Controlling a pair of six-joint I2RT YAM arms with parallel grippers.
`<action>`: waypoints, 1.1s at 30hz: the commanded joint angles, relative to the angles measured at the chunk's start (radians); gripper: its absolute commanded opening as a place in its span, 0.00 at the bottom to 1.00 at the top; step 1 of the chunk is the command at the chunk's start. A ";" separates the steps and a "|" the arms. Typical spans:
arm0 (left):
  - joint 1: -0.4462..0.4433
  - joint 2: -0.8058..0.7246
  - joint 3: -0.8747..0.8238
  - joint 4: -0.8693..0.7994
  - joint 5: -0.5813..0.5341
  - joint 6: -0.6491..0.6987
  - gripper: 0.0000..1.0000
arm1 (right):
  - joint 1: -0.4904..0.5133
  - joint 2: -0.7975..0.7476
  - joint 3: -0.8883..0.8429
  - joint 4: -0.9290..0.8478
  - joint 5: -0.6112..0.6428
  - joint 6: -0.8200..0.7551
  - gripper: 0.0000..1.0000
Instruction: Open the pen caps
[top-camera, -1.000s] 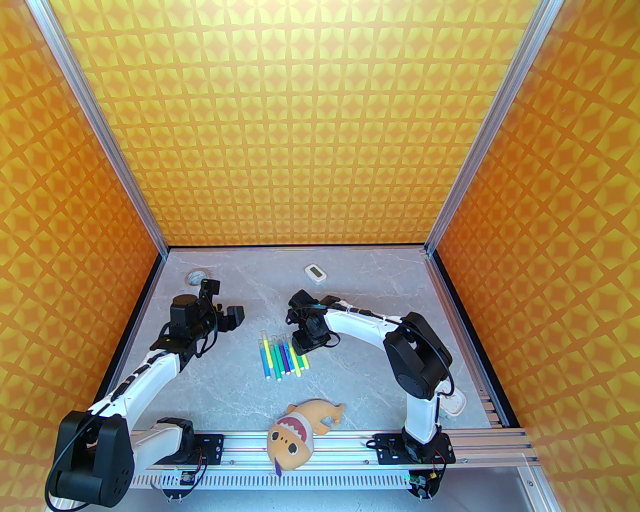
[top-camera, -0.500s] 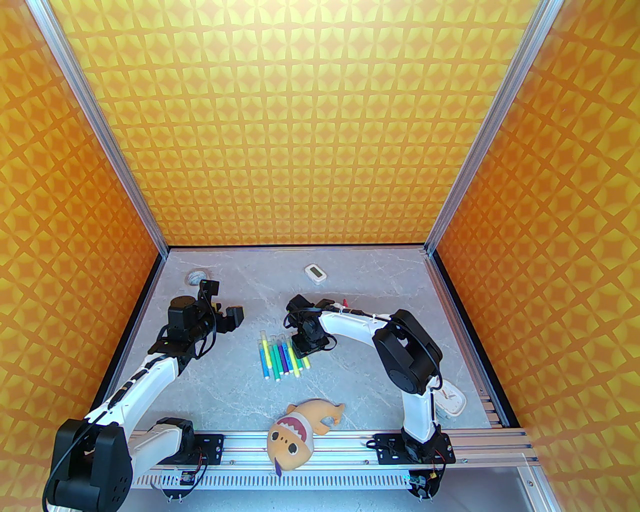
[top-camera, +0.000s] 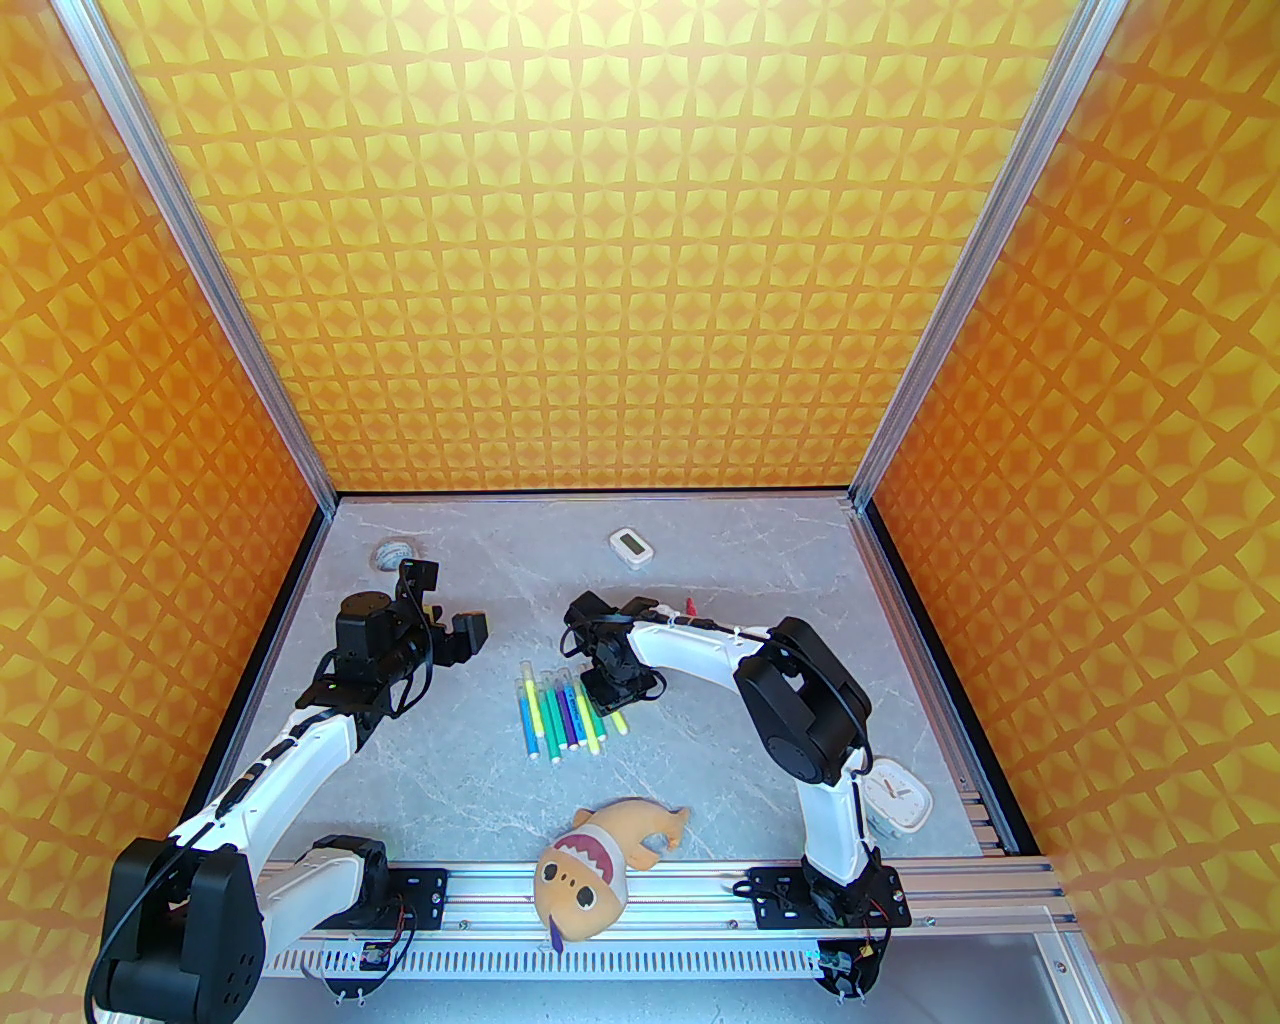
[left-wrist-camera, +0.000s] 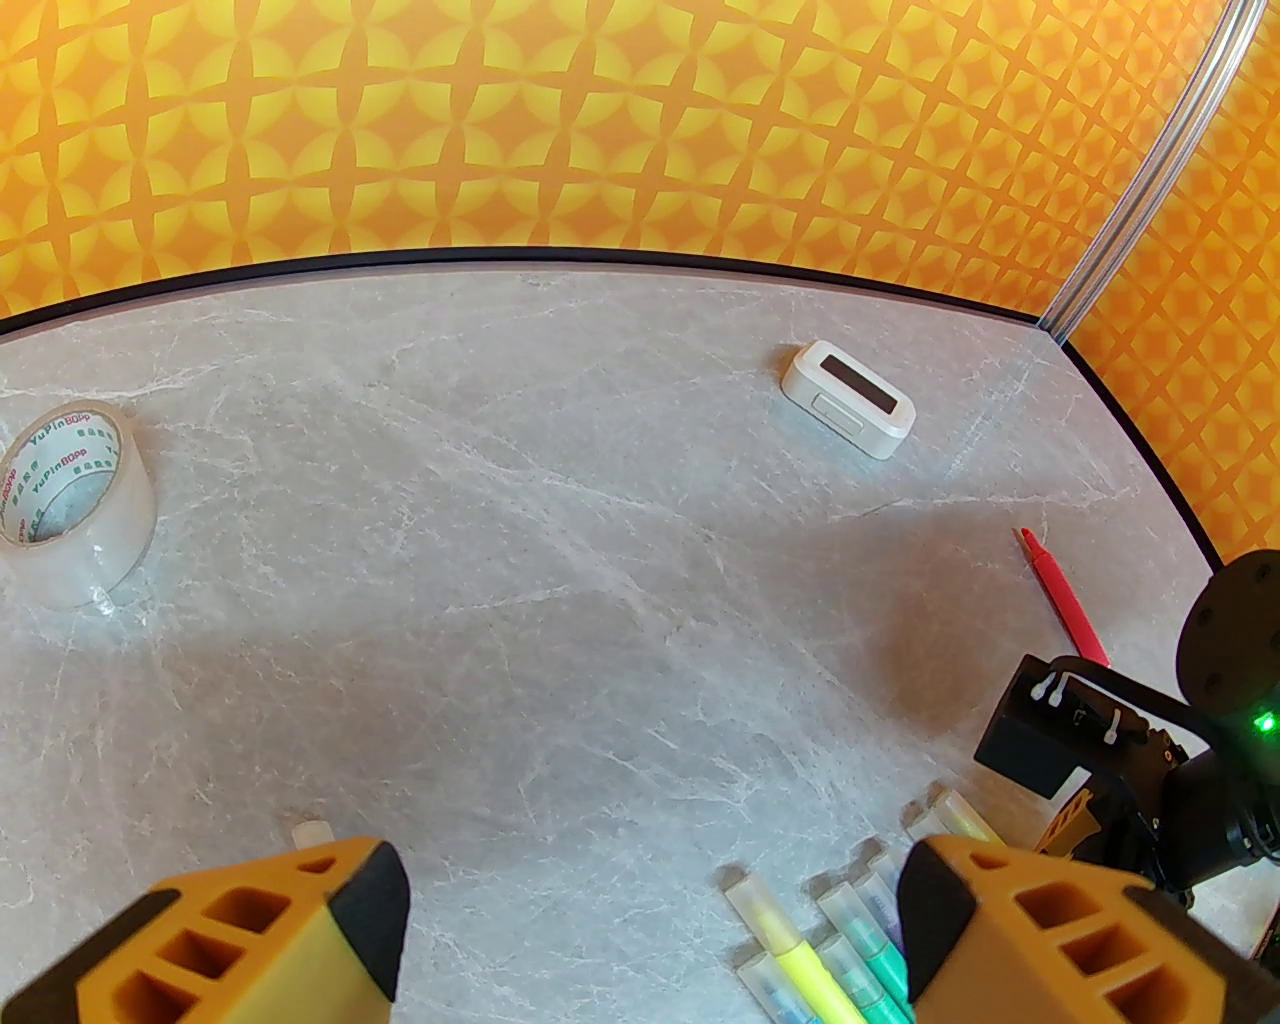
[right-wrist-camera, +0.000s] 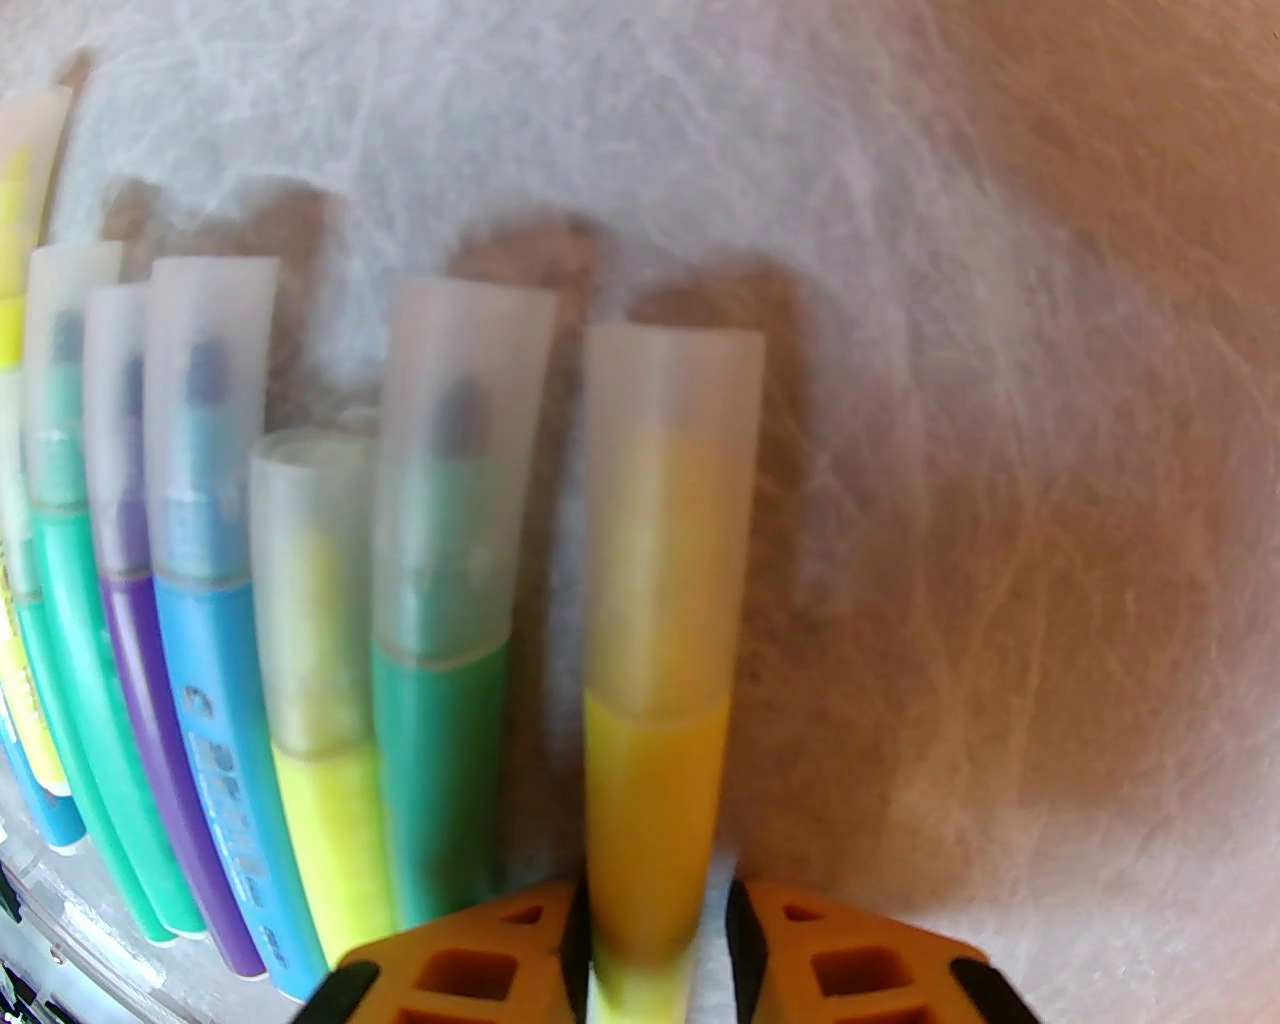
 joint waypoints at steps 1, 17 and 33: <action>-0.002 -0.007 -0.006 0.007 0.017 0.026 0.85 | -0.007 0.089 -0.008 0.051 0.075 0.014 0.28; -0.002 0.043 -0.003 0.035 0.018 0.003 0.85 | -0.007 0.106 0.025 0.040 0.126 0.014 0.15; -0.005 0.091 0.015 0.055 0.042 -0.049 0.84 | -0.008 -0.037 0.005 0.103 0.119 -0.009 0.01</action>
